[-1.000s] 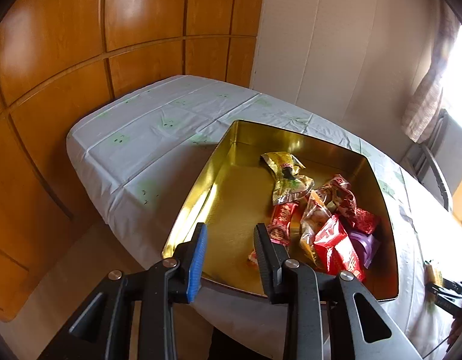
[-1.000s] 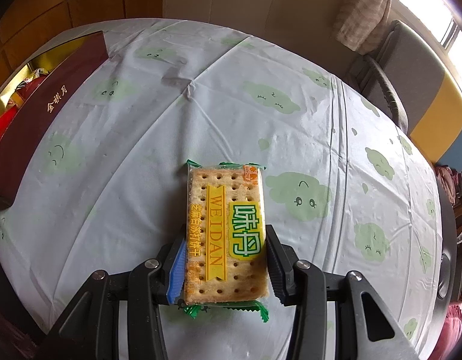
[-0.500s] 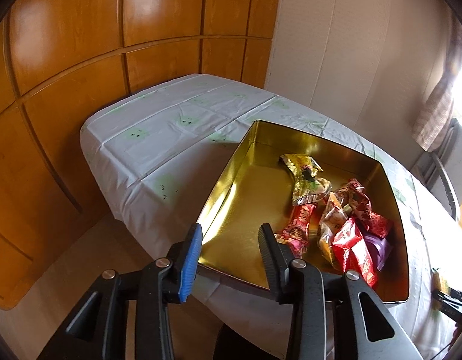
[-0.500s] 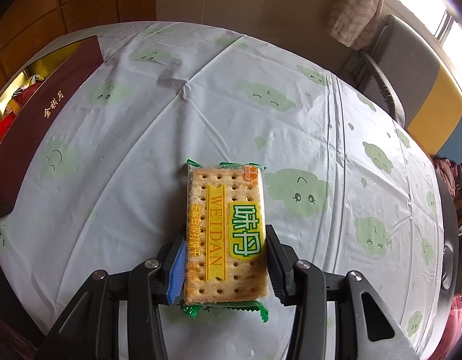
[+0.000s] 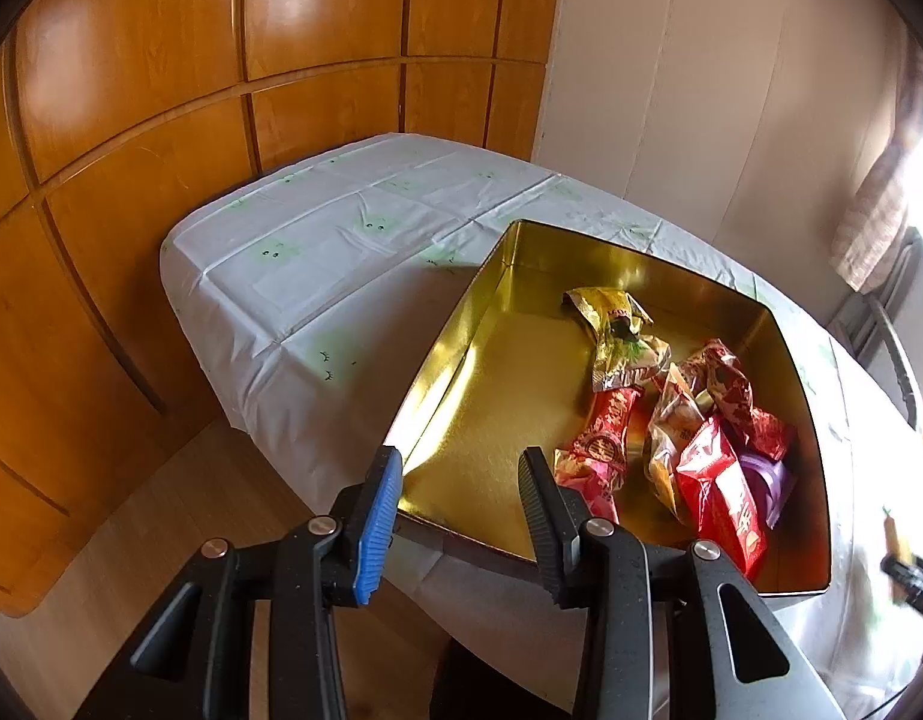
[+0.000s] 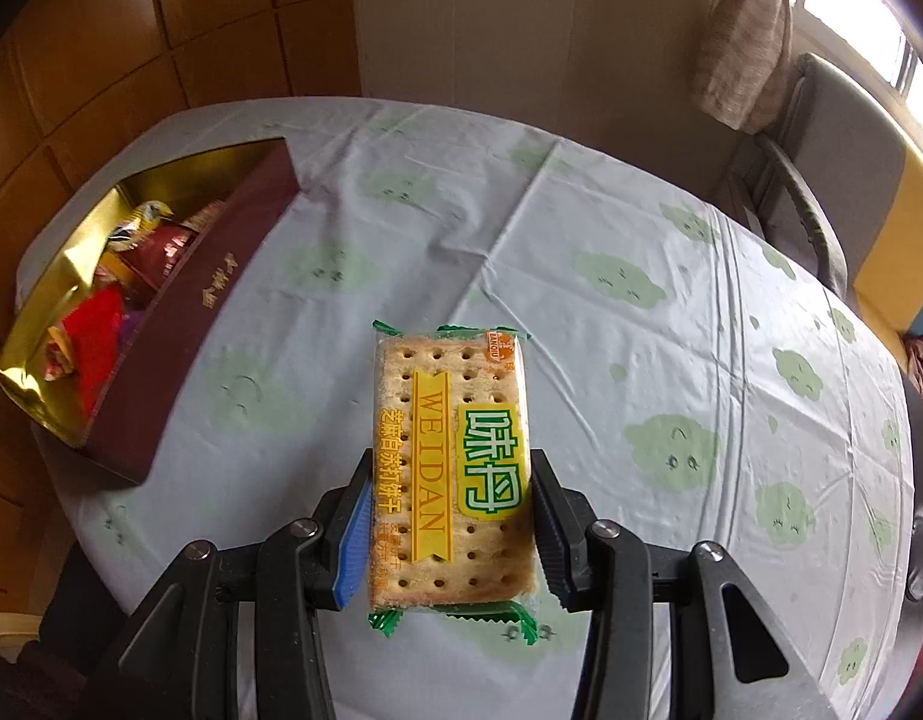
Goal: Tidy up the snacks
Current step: 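Carry the cracker pack over the gold tin with the right gripper, then lower the cracker pack into the tin and open the right gripper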
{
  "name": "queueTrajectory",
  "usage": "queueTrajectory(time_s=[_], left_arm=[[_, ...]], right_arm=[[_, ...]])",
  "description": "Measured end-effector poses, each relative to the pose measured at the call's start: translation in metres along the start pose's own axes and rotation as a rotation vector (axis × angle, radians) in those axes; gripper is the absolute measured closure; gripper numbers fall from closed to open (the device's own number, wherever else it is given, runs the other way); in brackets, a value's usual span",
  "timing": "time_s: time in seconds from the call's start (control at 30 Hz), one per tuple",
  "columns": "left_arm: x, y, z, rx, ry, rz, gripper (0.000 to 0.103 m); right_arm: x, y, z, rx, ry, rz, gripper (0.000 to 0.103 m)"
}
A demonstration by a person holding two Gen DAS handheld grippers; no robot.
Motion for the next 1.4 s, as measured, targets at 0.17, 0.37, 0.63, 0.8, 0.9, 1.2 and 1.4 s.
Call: queueTrajectory(time_s=[0.17,0.37,0.63,0.8,0.9,1.2,1.4], left_arm=[[0.000,-0.003,-0.001,0.009,-0.001,0.004,0.062],[-0.004,0.001,-0.003,0.006,-0.013,-0.006,0.062],[-0.005,0.005,-0.003,0.006,-0.022,-0.004,0.062],[0.000,0.008,0.002,0.010,0.001,-0.011,0.062],[0.003,0.007,0.005,0.011,0.008,-0.005,0.062],[0.005,0.004,0.010,0.008,0.015,0.000,0.061],[0.002,-0.001,0.003,0.003,-0.008,0.015,0.054]], right_arm=[[-0.029,0.054,-0.018,-0.113,-0.062,-0.072,0.056],[-0.063,0.138,-0.025,-0.285,-0.092,-0.170,0.056],[-0.092,0.229,0.026,-0.417,0.015,-0.209,0.056],[-0.089,0.244,0.058,-0.420,0.071,-0.189,0.053],[-0.086,0.241,0.052,-0.468,0.075,-0.172,0.050],[-0.073,0.239,0.038,-0.421,0.044,-0.231,0.076],[-0.071,0.242,0.052,-0.430,0.069,-0.195,0.077]])
Point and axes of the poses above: each gripper's, at about its wrist camera, not at the fingertips, and z roughly the way its jaws point, y to its left, x to its underside, the point moved 7 cm from there along z, roughly the way its jaws point, and after that the axes turned 4 degrees about -z, right-handed, at the moved point
